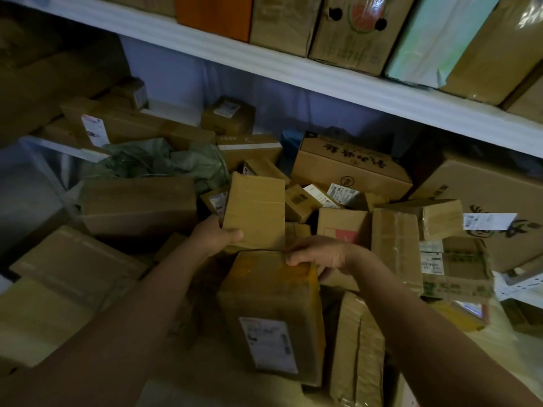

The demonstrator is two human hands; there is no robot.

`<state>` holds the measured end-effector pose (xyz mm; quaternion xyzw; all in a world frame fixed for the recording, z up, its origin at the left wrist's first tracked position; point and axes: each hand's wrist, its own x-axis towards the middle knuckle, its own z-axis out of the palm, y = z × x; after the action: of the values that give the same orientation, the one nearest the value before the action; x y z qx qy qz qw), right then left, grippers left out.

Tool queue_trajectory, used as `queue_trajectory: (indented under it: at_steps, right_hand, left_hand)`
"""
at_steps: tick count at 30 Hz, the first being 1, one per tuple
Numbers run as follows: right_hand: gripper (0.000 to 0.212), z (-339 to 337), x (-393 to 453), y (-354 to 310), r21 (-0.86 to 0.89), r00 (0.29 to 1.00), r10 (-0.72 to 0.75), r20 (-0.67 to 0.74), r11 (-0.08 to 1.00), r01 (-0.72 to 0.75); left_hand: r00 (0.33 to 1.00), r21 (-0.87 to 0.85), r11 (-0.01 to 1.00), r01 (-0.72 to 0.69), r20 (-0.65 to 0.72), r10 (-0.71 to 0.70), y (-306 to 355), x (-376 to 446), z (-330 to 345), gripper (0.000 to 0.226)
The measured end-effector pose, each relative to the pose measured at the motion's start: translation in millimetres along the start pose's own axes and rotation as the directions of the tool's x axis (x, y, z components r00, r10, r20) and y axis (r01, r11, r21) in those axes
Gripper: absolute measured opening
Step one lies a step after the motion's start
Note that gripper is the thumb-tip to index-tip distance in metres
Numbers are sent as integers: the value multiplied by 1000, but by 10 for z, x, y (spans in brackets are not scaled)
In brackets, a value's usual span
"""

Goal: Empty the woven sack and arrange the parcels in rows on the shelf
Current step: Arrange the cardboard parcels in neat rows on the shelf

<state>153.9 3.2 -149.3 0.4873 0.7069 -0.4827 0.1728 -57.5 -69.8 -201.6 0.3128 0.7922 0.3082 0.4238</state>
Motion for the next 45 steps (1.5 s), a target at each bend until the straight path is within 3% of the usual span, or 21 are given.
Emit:
queue_trajectory:
  at_steps: [3,5,7,10,14,17,20,23,25,26,28,30,32,35,38,40,43,45]
  right_hand:
    - [43,7,1,84,-42,993,-38,-111,999,33]
    - [38,52,0,153,-107,974,-92,-208,992,71]
    - [30,157,-45,222,-99,945,-142,-296,988,117]
    - [52,324,-150,290,31,943,-110,-313,992,126]
    - [94,465,-267,396,-178,977,-183,-112,971,161]
    - [113,552,-335,408,-312,983,-170,-68,940,141]
    - [102,622,-469,391,-201,982,-160,-101,970,138]
    - [68,664,-616,388,-14,996,-87,2,996,87]
    - [65,759,-608,407,34,998,1,55,999,-3]
    - [75,821,-571,415,51,997,60,47,997,-62]
    - [95,914,-478,404,55,985,169,37,984,-171]
    - [92,973,-416,366,73,973,232,9,970,-232]
    - [88,1012,-376,344,144,953,302,-5,944,-298]
    - [71,1065,-362,353,210,951,310,-2,930,-303]
    - [37,1143,-271,402,76,963,186,-194,982,-174]
    - [29,1167,-198,405,56,900,157,-407,988,-147]
    - [47,1090,-101,272,-19,724,96,-683,989,-150]
    - [69,1007,-80,71,-25,665,28,-746,997,-71]
  left_hand:
    - [1000,-22,1000,-1,11,1,-25,-261,-62,62]
    - [993,-12,998,-56,108,57,-57,-441,-110,76]
    - [964,189,975,-120,256,69,-73,-622,-89,100]
    - [962,304,937,-172,258,93,-101,-819,86,116]
    - [967,182,956,-232,147,207,-192,-973,237,95]
    - [954,131,951,-281,144,263,-279,-1118,316,46]
    - [935,144,924,-354,71,347,-306,-1249,442,38]
    - [917,233,902,-363,-81,390,-292,-1237,404,28]
    - [899,364,873,-323,-171,404,-323,-1190,247,36]
    - [899,462,837,-294,-163,406,-346,-1176,144,47]
    - [949,589,769,-247,-14,315,-419,-1162,-83,75]
    - [978,701,683,-206,176,115,-515,-1145,-267,99]
    - [981,815,558,-155,193,-9,-663,-1146,-356,108]
    - [981,836,526,-155,67,182,-867,-1116,-373,91]
    - [949,755,628,-189,-25,315,-890,-1030,-384,81]
    - [950,703,688,-182,-56,308,-822,-976,-396,72]
    - [950,576,796,-184,-103,294,-714,-922,-467,72]
    - [936,520,830,-200,-148,318,-682,-919,-517,75]
